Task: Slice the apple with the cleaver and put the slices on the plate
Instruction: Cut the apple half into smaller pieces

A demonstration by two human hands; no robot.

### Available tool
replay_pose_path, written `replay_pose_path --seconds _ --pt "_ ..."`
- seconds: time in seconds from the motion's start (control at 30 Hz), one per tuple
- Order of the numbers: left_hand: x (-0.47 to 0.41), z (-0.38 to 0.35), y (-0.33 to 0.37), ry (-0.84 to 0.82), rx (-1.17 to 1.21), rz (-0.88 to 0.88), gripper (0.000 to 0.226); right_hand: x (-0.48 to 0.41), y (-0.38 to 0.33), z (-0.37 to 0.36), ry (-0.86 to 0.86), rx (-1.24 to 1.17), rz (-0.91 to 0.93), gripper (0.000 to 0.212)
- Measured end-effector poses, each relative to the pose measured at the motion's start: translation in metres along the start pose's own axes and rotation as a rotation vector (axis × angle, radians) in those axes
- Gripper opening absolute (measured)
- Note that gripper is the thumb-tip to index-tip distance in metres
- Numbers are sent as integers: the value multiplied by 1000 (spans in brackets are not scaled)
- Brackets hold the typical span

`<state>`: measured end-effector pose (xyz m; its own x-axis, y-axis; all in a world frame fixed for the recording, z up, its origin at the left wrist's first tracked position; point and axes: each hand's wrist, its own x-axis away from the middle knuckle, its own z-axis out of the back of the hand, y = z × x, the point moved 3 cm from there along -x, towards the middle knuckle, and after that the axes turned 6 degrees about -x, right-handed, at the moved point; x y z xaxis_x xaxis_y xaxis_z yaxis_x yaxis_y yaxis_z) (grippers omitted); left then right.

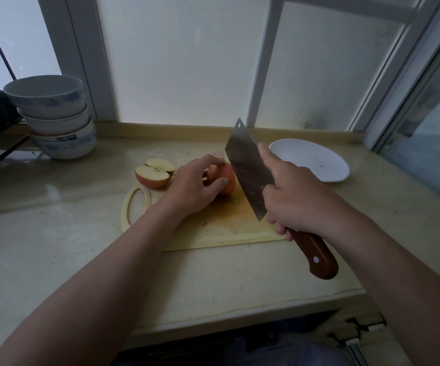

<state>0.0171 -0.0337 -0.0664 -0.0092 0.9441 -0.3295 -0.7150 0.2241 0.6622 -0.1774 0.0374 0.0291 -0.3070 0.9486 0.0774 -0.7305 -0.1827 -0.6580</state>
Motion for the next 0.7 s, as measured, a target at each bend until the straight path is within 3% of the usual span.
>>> replay_pose_path --seconds 0.7 --pt "-1 0 0 6 45 -1 40 -5 -9 -6 -2 44 -6 88"
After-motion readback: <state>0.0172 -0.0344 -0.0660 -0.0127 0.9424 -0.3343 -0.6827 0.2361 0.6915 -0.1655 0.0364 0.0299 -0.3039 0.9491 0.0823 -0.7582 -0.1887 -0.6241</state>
